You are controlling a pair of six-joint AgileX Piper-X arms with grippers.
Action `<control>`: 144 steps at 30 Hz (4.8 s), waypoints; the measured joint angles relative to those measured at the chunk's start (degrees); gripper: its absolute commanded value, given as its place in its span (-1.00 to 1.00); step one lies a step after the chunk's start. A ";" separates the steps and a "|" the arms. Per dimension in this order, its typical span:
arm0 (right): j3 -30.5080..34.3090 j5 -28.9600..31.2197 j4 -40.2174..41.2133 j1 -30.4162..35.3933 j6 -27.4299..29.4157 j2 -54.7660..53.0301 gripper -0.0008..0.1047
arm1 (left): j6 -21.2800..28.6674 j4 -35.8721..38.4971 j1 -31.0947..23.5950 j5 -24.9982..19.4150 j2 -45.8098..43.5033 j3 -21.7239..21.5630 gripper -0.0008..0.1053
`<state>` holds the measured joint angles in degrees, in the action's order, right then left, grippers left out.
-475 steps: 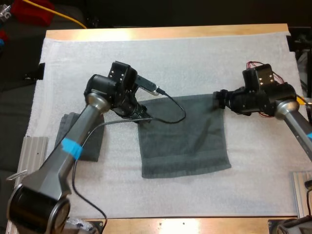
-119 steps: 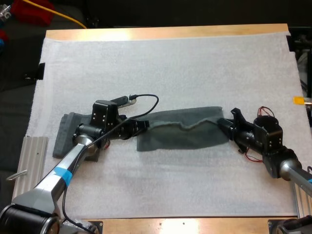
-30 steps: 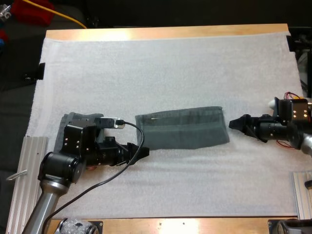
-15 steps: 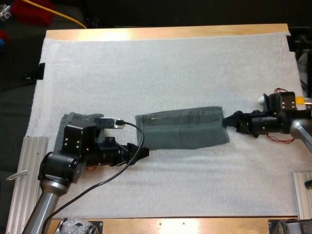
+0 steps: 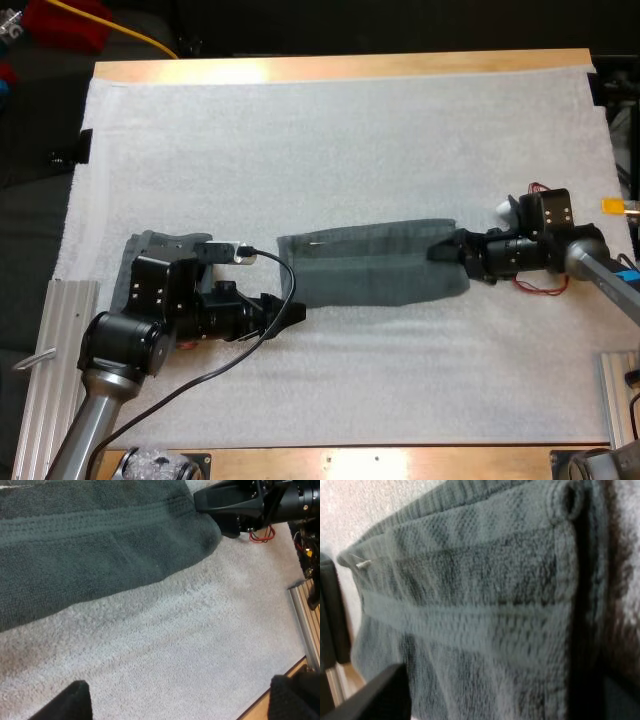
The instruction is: Pick towel from pile, fold and stack
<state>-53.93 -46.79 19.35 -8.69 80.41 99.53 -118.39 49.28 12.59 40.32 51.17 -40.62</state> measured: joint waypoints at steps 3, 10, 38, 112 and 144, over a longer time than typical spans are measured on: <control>-0.02 0.28 0.42 -0.08 -1.76 0.54 -0.33 | 0.00 0.00 0.00 0.52 0.00 0.00 0.33; 0.57 9.17 6.62 -0.74 0.01 -1.68 -0.95 | 0.00 0.00 0.00 3.30 0.00 0.00 0.33; -0.18 44.83 24.67 -0.80 8.25 -21.54 -0.95 | 5.63 -0.01 0.00 -2.69 0.00 0.00 0.33; -3.72 17.03 -4.11 -29.71 -20.29 -4.89 0.19 | 6.01 -0.01 0.00 -2.28 0.00 0.00 0.33; -3.72 34.36 17.63 -29.70 -4.27 -26.11 0.19 | 6.01 0.01 0.00 -2.28 0.00 0.00 0.33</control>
<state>-57.65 -12.43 36.99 -38.39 76.14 73.41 -112.38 49.29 12.59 38.04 51.17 -40.62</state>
